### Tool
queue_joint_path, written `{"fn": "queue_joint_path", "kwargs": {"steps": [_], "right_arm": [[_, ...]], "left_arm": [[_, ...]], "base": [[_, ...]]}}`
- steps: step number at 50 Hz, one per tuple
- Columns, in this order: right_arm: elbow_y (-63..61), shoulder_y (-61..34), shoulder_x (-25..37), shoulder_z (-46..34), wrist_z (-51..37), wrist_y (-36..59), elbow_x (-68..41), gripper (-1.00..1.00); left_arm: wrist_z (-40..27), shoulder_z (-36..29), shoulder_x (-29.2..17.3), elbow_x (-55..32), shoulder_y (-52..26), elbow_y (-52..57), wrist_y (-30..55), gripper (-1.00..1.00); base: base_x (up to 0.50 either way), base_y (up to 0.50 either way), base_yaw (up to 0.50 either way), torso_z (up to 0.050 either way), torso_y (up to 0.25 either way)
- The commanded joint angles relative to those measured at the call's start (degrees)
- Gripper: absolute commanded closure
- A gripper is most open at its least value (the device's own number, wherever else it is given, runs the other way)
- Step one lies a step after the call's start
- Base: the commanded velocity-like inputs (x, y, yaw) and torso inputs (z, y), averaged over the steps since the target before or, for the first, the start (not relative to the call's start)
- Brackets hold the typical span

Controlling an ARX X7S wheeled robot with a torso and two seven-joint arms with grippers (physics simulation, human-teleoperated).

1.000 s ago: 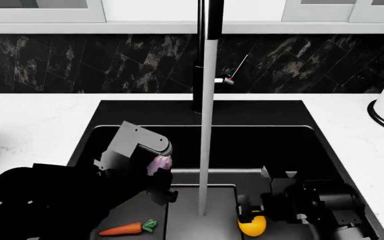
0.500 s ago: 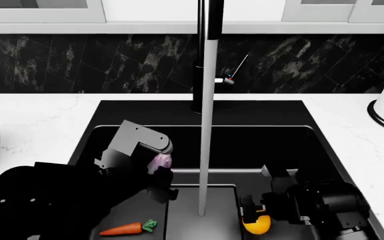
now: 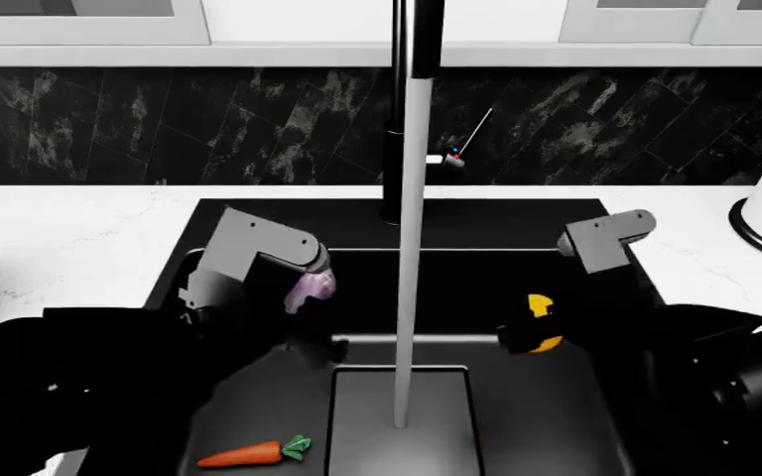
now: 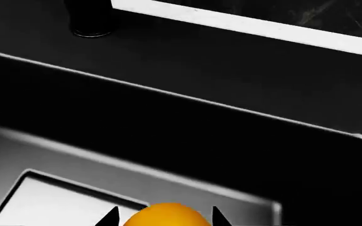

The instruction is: Pick the eggplants and oranges from the sink and place them in one bowl. Place the carrot in the other bowl. Then turn off the sink faucet.

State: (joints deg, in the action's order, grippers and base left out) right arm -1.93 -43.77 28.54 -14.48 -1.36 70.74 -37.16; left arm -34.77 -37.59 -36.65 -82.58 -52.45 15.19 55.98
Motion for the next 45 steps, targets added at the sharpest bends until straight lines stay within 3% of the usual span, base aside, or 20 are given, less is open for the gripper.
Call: {"fn": "queue_joint_path", "kwargs": {"steps": [1,9,15,28,45], "right_arm": [[-13.64,2.91,2.49,8.98,-3.03,-2.53,-2.79,1.00],[-19.76,6.92,3.04,11.81,-3.94,-10.76,-0.53,1.00],[-25.33,5.60,4.08,15.06,-4.08,-6.37,-5.38,1.00],[-28.59,8.31,6.13,13.92,-7.02,-4.83,-3.69,1.00],[-28.64,7.41,6.13,13.30,-8.42,-2.77,-4.18,1.00]], "left_arm": [[1.59,2.92,-0.66,1.49,-1.12,1.30,-3.97,1.00],[0.48,4.39,-1.79,3.73,-2.91,3.66,-5.40,1.00],[0.06,3.76,-2.81,5.62,-4.47,5.49,-4.56,1.00],[-0.07,4.87,-4.10,5.32,-3.41,7.25,-5.95,1.00],[-0.57,4.95,-4.35,4.60,-2.70,8.58,-6.33,1.00]], "base": [[0.00,0.00,0.00,0.000,0.010],[0.00,0.00,0.00,0.000,0.000],[0.00,0.00,0.00,0.000,0.000],[0.00,0.00,0.00,0.000,0.001],[-0.43,0.00,0.00,0.000,0.000]]}}
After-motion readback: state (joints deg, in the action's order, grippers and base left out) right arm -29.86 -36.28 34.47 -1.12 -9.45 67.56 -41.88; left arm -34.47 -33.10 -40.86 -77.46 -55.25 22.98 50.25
